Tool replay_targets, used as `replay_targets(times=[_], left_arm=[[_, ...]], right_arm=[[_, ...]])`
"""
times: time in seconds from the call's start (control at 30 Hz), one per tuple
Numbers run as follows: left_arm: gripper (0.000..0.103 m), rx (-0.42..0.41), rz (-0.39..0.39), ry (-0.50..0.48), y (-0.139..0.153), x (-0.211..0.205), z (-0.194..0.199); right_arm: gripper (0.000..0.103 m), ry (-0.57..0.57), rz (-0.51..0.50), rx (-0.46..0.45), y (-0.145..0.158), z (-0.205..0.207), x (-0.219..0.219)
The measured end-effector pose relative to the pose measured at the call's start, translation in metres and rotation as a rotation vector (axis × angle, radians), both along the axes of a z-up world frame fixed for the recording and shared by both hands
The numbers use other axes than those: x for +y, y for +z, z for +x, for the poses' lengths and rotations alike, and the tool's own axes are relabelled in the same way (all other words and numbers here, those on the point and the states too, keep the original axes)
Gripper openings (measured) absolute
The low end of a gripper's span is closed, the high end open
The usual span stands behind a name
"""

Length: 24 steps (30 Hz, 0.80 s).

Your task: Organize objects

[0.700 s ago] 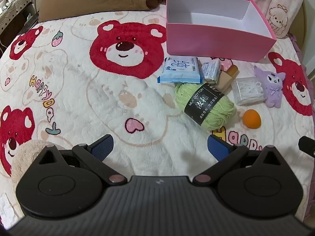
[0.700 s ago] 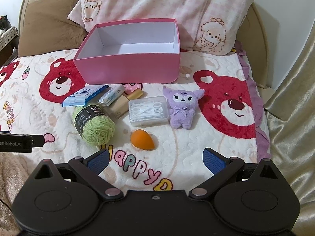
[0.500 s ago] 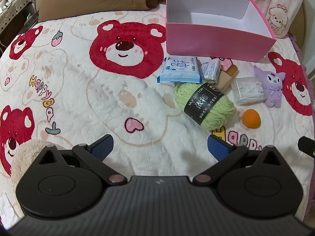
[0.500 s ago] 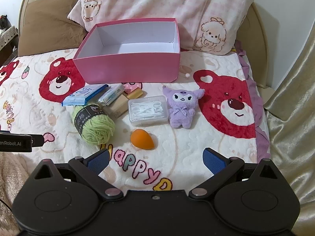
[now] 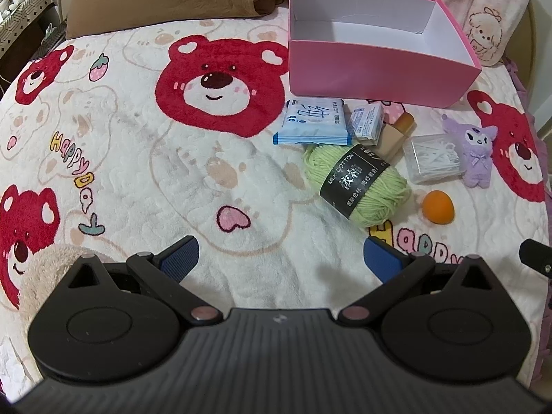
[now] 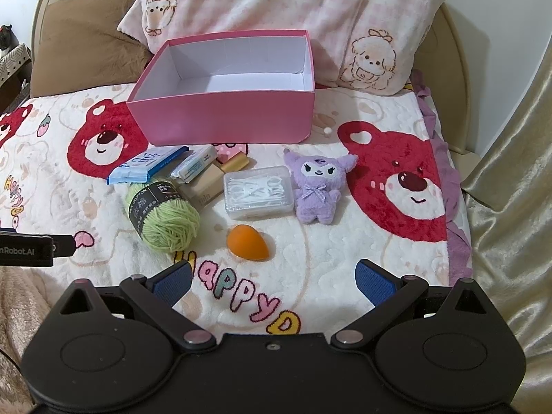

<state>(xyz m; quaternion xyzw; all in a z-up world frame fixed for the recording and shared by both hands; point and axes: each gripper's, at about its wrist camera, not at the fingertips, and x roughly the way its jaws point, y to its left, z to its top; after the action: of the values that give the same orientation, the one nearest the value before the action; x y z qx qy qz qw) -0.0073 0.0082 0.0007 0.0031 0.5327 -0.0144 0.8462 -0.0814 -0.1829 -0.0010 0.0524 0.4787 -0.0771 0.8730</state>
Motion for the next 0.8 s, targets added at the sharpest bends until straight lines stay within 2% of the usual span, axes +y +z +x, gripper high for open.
replay_targets(times=[0.43, 0.8], left_arm=[[0.103, 0.002, -0.001, -0.003, 0.0, -0.003, -0.003], [0.103, -0.056, -0.027, -0.035, 0.022, -0.003, -0.012]], right_arm=[[0.102, 0.004, -0.005, 0.011, 0.0, -0.002, 0.001], [0.102, 0.015, -0.008, 0.007, 0.005, -0.002, 0.001]])
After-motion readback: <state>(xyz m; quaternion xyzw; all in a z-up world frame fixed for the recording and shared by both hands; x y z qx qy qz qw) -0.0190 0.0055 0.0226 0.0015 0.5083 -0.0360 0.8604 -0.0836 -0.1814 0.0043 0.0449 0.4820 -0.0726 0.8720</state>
